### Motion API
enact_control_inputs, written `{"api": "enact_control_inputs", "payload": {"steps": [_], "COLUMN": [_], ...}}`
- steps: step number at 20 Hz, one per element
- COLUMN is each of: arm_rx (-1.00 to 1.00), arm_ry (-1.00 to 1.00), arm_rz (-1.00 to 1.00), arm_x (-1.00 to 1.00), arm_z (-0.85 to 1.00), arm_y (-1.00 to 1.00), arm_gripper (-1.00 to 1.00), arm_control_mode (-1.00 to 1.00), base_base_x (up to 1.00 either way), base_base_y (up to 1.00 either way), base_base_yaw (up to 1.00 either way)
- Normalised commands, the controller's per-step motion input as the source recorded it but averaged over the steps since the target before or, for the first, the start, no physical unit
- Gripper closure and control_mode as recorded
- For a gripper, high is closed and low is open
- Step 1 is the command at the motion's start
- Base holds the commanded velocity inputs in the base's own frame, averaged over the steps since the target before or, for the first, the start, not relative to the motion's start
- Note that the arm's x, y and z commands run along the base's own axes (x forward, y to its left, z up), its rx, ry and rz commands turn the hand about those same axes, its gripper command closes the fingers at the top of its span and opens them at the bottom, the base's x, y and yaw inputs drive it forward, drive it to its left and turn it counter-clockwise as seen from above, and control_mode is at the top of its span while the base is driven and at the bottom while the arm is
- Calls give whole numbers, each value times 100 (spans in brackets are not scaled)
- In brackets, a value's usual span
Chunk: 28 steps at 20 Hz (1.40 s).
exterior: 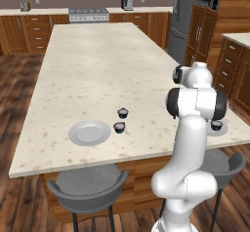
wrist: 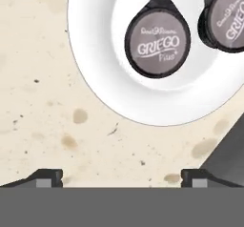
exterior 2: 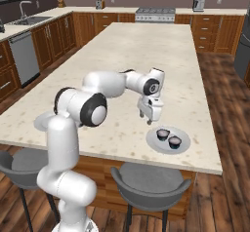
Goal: Place two yogurt containers on each plate.
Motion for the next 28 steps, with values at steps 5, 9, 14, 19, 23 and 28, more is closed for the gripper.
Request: {"api": "enact_control_inputs", "payload": {"steps": [5,9,14,19,23,28], "arm_rx": [0,0,8,22,22,11], "arm_ry": [11,5,0,0,0,-4], "arm_rz": [3,11,29,35,29,15], "arm_x": [0,0,15,33,44,50], "arm_z": [7,0,0,0,0,-4], "arm_y": [100,100,80,67,66,53], "arm_gripper": [-100,-100,-100,-100,-100,-100], "arm_control_mode": [-100,-100,-100,-100,-100,-100], "base_base_x": [0,0,0,0,0,0], "base_base_y": [0,0,0,0,0,0], "base_base_yaw": [0,0,0,0,0,0]}}
